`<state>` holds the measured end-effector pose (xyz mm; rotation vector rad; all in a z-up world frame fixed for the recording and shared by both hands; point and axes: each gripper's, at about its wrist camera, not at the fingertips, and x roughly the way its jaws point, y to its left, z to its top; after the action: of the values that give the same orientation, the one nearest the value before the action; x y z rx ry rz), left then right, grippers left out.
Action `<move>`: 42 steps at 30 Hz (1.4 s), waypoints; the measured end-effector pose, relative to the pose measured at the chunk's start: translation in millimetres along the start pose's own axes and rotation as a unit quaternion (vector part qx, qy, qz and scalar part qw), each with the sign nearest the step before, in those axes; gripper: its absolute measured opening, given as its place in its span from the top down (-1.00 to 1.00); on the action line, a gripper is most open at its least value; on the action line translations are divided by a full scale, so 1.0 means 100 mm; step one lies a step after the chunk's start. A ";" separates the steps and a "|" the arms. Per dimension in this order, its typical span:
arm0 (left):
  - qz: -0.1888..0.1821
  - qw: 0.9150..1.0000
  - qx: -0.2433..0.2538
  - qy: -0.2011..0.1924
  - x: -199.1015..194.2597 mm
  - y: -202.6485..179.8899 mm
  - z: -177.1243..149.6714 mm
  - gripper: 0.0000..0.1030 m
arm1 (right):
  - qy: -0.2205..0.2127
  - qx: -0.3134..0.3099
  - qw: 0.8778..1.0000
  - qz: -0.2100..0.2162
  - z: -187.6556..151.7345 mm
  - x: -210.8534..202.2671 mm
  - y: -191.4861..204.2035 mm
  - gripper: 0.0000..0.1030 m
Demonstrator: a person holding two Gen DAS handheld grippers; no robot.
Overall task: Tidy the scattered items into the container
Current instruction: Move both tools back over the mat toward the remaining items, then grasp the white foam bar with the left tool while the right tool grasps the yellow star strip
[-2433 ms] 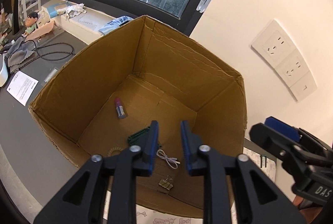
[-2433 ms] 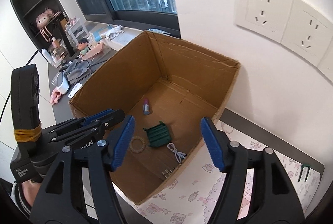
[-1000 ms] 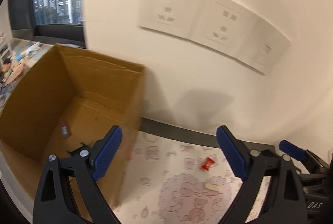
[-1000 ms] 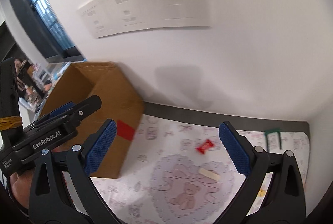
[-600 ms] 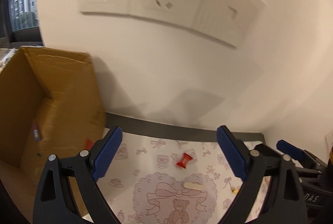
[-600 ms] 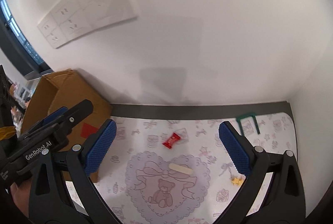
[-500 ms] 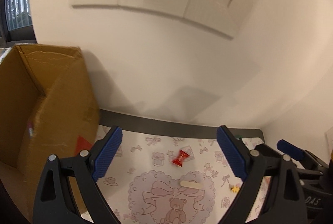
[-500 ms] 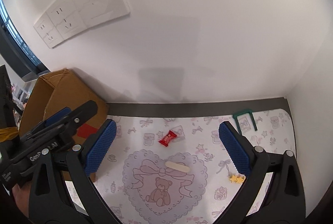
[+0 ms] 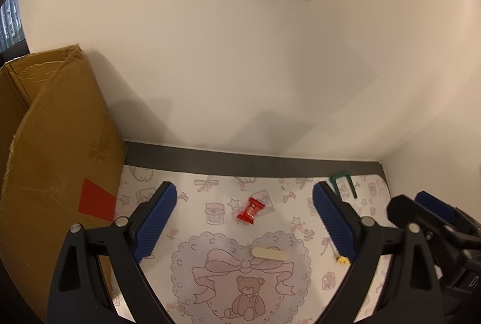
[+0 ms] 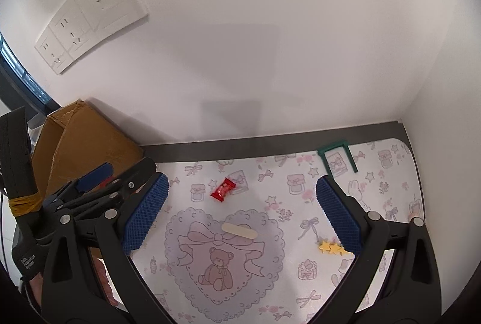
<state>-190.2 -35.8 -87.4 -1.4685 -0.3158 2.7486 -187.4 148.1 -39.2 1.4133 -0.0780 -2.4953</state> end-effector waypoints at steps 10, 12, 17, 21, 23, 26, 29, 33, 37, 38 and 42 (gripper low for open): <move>-0.014 0.999 0.029 0.031 0.09 -0.40 -0.21 -0.77 | 0.005 0.030 0.999 -0.015 -0.20 -0.14 -0.39 -0.94; -0.019 0.998 0.036 0.038 0.10 -0.51 -0.25 -0.77 | 0.008 0.038 0.999 -0.017 -0.24 -0.17 -0.50 -0.94; -0.025 0.997 0.049 0.057 0.20 -0.76 -0.36 -0.77 | 0.009 0.055 0.998 -0.023 -0.36 -0.26 -0.74 -0.94; -0.023 0.995 0.061 0.071 0.29 -0.94 -0.47 -0.77 | 0.012 0.067 0.997 -0.025 -0.47 -0.28 -0.95 -0.94; -0.025 0.994 0.068 0.079 0.34 -1.02 -0.54 -0.77 | 0.011 0.073 0.997 -0.025 -0.52 -0.28 -1.04 -0.94; -0.029 0.993 0.066 0.090 0.41 -1.08 -0.67 -0.77 | 0.022 0.078 0.996 -0.024 -0.59 -0.23 -1.17 -0.94; -0.020 0.993 0.067 0.096 0.46 -1.09 -0.81 -0.77 | 0.023 0.088 0.996 -0.015 -0.68 -0.18 -1.30 -0.94; 0.003 0.993 0.069 0.093 0.48 -1.03 -0.97 -0.77 | 0.032 0.097 0.995 -0.019 -0.85 -0.08 -1.48 -0.94; 0.031 0.992 0.075 0.093 0.51 -0.97 -1.12 -0.77 | 0.048 0.112 0.992 -0.029 -1.09 0.05 -1.68 -0.89; 0.033 0.992 0.076 0.095 0.53 -0.96 -1.15 -0.77 | 0.054 0.116 0.991 -0.030 -1.16 0.08 -1.73 -0.87; 0.041 0.991 0.079 0.102 0.58 -0.92 -1.28 -0.77 | 0.070 0.126 0.989 -0.028 -1.34 0.21 -1.85 -0.69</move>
<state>-124.8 82.0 -187.8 -1.7355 -0.0342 2.5796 -122.4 331.6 -160.2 1.7087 -0.3422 -2.4908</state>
